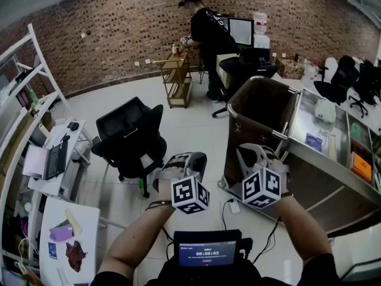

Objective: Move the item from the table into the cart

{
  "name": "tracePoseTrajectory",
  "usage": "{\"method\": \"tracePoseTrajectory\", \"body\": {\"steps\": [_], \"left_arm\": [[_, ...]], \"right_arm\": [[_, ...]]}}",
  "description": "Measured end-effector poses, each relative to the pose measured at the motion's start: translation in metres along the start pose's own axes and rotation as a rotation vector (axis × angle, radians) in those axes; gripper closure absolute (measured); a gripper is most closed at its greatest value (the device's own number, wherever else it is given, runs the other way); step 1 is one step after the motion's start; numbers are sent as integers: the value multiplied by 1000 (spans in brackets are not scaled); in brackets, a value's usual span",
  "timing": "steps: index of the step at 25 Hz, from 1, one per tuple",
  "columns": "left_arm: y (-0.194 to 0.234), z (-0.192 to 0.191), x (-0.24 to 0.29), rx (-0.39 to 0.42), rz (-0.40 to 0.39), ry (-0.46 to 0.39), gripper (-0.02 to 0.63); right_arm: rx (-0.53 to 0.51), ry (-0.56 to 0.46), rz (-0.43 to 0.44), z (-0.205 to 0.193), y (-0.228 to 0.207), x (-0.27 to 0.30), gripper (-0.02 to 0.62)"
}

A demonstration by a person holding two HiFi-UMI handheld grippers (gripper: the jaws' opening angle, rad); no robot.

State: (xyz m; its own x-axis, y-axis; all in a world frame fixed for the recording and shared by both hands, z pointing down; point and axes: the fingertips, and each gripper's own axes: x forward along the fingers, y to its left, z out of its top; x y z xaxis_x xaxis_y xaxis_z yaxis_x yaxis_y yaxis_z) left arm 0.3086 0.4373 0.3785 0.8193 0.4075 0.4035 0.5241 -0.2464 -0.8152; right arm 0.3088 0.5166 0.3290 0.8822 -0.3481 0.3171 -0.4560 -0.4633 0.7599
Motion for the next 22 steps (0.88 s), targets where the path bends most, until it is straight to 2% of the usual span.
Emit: {"method": "tracePoseTrajectory", "body": {"steps": [3, 6, 10, 13, 15, 19, 22], "left_arm": [[24, -49, -23, -172, 34, 9, 597], [46, -114, -61, -284, 103, 37, 597], [71, -220, -138, -446, 212, 104, 597], [89, -296, -203, -534, 297, 140, 597], [101, -347, -250, -609, 368, 151, 597], [120, -441, -352, -741, 568, 179, 597], [115, -505, -423, -803, 663, 241, 597]], "right_arm": [[57, -85, 12, 46, 8, 22, 589], [78, -164, 42, 106, 35, 50, 589], [162, -295, 141, 208, 93, 86, 589], [206, -379, 202, 291, 138, 106, 589], [213, -427, 246, 348, 175, 120, 589], [241, -527, 358, 459, 250, 139, 589], [260, -599, 451, 533, 310, 150, 589]]}}
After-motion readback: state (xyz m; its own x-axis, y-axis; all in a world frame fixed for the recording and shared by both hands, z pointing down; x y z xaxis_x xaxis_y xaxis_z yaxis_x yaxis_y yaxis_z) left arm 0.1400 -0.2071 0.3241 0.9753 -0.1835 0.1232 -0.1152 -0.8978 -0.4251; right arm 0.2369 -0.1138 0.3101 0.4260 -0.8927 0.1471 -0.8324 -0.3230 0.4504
